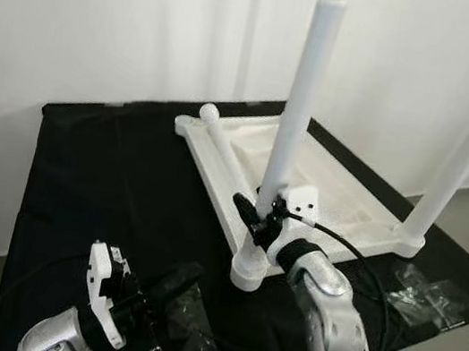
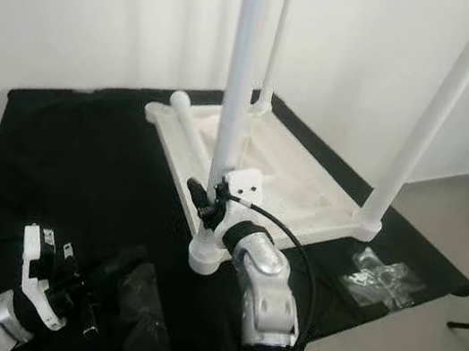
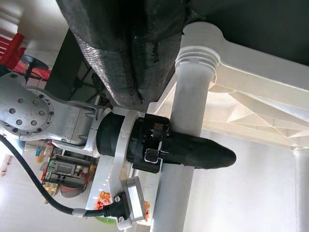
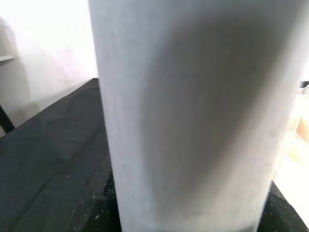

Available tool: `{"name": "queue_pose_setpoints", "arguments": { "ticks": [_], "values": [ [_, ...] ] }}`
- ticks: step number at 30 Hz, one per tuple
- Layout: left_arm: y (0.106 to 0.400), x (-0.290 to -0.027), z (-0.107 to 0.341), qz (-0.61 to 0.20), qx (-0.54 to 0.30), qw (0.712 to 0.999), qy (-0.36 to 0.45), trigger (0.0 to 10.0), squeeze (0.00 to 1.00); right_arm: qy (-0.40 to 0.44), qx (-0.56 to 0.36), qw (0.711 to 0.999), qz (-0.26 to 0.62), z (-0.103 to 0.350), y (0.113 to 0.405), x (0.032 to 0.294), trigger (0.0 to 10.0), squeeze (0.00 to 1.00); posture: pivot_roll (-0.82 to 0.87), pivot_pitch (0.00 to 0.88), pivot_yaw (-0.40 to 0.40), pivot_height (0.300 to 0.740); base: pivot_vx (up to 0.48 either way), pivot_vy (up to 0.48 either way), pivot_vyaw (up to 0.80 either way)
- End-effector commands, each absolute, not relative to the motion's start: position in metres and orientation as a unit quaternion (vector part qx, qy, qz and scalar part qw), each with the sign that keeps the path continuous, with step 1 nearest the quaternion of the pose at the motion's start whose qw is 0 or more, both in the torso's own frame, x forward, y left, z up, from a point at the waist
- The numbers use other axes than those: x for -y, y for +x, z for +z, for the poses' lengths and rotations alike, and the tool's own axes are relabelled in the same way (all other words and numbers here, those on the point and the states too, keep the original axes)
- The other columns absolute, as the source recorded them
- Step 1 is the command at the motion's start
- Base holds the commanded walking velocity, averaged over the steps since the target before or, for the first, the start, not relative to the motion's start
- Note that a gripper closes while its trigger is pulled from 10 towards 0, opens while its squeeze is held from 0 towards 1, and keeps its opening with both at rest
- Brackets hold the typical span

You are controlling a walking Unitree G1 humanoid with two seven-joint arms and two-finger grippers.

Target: Building children table

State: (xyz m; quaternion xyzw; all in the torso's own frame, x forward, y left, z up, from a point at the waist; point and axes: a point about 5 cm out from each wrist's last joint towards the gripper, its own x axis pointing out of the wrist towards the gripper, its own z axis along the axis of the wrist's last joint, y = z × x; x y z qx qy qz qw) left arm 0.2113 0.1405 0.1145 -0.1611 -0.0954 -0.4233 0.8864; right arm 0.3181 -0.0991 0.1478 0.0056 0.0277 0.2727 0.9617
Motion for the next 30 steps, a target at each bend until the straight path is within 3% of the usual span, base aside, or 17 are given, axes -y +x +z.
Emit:
{"name": "queue_pose_setpoints", "arguments": {
  "ticks": [1, 2, 3, 4, 11, 12, 19, 22, 23, 30],
  "values": [
    [0.211, -0.142, 0.112, -0.427, 0.086, 0.885, -0.163, 10.0, 0.0, 0.018, -0.122, 0.955, 0.27, 0.109, 0.309, 0.101, 0.0, 0.0, -0.06, 0.0, -0.026, 0.74, 0.0, 0.0, 0.0],
    [0.211, -0.142, 0.112, -0.427, 0.086, 0.885, -0.163, 10.0, 0.0, 0.018, -0.122, 0.955, 0.27, 0.109, 0.309, 0.101, 0.0, 0.0, -0.06, 0.0, -0.026, 0.74, 0.0, 0.0, 0.0],
    [0.212, -0.142, 0.113, -0.421, 0.089, 0.888, -0.162, 10.0, 0.0, 0.014, -0.121, 0.953, 0.277, 0.11, 0.308, 0.099, 6.4, 0.0, -0.07, 0.0, -0.021, 0.74, 0.0, 0.0, 0.0],
    [0.212, -0.142, 0.113, -0.415, 0.092, 0.891, -0.161, 10.0, 0.0, 0.019, -0.104, 0.939, 0.326, 0.122, 0.303, 0.092, 10.0, 1.0, -0.06, 0.0, -0.021, 0.74, 0.0, 0.0, 0.0],
    [0.213, -0.14, 0.112, -0.42, 0.089, 0.889, -0.159, 10.0, 0.0, 0.023, -0.059, 0.912, 0.404, 0.146, 0.31, 0.09, 10.0, 1.0, -0.06, 0.0, -0.021, 0.74, 0.0, 0.0, 0.0],
    [0.214, -0.139, 0.112, -0.42, 0.089, 0.889, -0.159, 10.0, 0.0, -0.01, -0.03, 0.874, 0.485, 0.166, 0.321, 0.098, 10.0, 0.0, -0.06, 0.0, -0.024, 0.74, 0.0, 0.0, 0.0],
    [0.214, -0.138, 0.111, -0.419, 0.09, 0.889, -0.159, 10.0, 0.0, -0.042, -0.015, 0.823, 0.566, 0.186, 0.338, 0.106, 10.0, 0.0, -0.05, 0.0, -0.03, 0.74, 0.0, 0.0, 0.0],
    [0.214, -0.138, 0.111, -0.419, 0.089, 0.89, -0.158, 10.0, 0.0, -0.044, -0.023, 0.818, 0.573, 0.187, 0.344, 0.107, 10.0, 0.0, -0.04, 0.0, -0.032, 0.74, 0.0, 0.0, 0.0],
    [0.214, -0.138, 0.111, -0.419, 0.088, 0.89, -0.157, 10.0, 0.0, -0.037, -0.031, 0.813, 0.58, 0.186, 0.346, 0.108, 0.0, 0.0, -0.04, 0.0, -0.034, 0.74, 0.0, 0.0, 0.0],
    [0.213, -0.137, 0.111, -0.418, 0.089, 0.89, -0.158, 10.0, 0.0, -0.027, -0.04, 0.812, 0.582, 0.176, 0.335, 0.113, 0.0, 0.0, -0.04, 0.0, -0.031, 0.74, 0.0, 0.0, 0.0]
  ]
}}
